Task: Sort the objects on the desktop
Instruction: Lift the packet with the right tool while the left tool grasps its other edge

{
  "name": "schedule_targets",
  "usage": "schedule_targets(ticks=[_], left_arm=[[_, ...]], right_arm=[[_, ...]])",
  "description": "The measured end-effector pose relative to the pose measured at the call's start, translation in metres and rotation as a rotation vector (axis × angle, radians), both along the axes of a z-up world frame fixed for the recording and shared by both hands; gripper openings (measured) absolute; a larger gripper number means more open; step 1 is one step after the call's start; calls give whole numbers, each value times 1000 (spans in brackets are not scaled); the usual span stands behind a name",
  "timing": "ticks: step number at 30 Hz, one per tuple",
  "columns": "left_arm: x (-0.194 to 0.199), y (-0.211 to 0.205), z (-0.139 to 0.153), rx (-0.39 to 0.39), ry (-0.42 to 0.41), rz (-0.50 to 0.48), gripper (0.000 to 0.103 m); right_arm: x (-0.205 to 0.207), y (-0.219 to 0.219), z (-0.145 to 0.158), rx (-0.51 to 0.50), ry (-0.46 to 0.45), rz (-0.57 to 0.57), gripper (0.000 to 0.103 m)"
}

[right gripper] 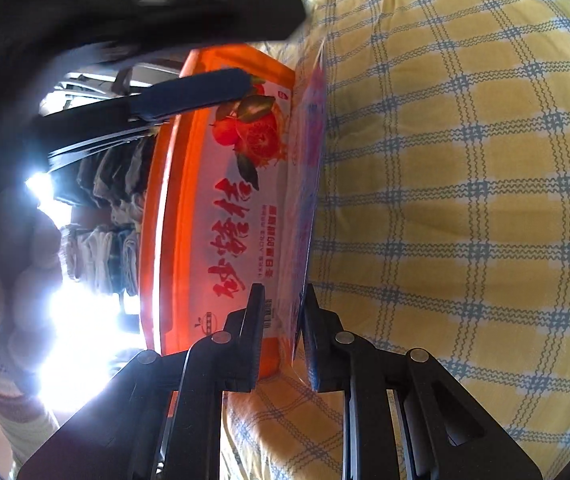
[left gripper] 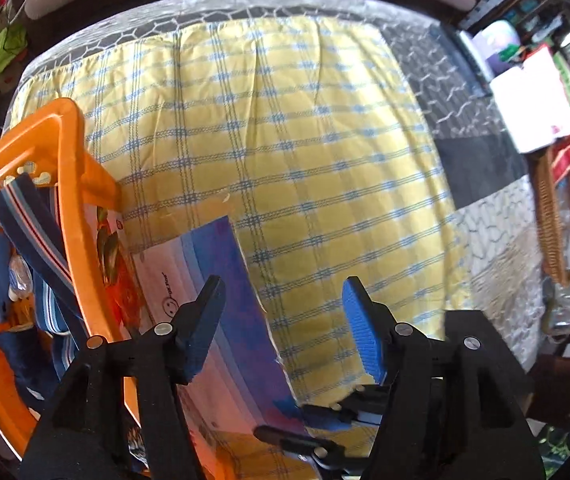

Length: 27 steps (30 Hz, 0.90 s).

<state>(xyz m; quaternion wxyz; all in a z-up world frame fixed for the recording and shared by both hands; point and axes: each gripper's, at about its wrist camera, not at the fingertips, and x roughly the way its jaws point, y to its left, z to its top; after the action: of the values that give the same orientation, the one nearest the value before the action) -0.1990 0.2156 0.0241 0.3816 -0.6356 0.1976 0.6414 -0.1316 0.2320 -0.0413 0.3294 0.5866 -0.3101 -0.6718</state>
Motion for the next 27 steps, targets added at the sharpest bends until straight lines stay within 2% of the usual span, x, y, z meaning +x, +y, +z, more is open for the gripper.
schedule_targets(ticks=[5,7,8,9,13,16,21,27], left_arm=[[12,16,-18,-119,89,-83,56],[19,20,-26,-191,144,-131,40],[23,21,-31,-226,175,-157,18],[25,21,-34,-241,186,-171,1],[34,16,-38,-248,198,-199,2],[36,10,-26,-183,178,-158,2],[42,7,18,-53,160,-109,1],[45,7,63,36,156,-55,1]], right_arm=[[3,-2,6,-24,20,17,18],[4,-4,7,-26,26,20,18],[5,-4,6,-24,26,22,18],[5,-5,6,-17,30,25,18],[8,-7,3,-4,34,31,19],[10,-6,3,-6,42,34,19],[13,6,11,14,68,16,19],[15,32,33,47,107,-37,19]])
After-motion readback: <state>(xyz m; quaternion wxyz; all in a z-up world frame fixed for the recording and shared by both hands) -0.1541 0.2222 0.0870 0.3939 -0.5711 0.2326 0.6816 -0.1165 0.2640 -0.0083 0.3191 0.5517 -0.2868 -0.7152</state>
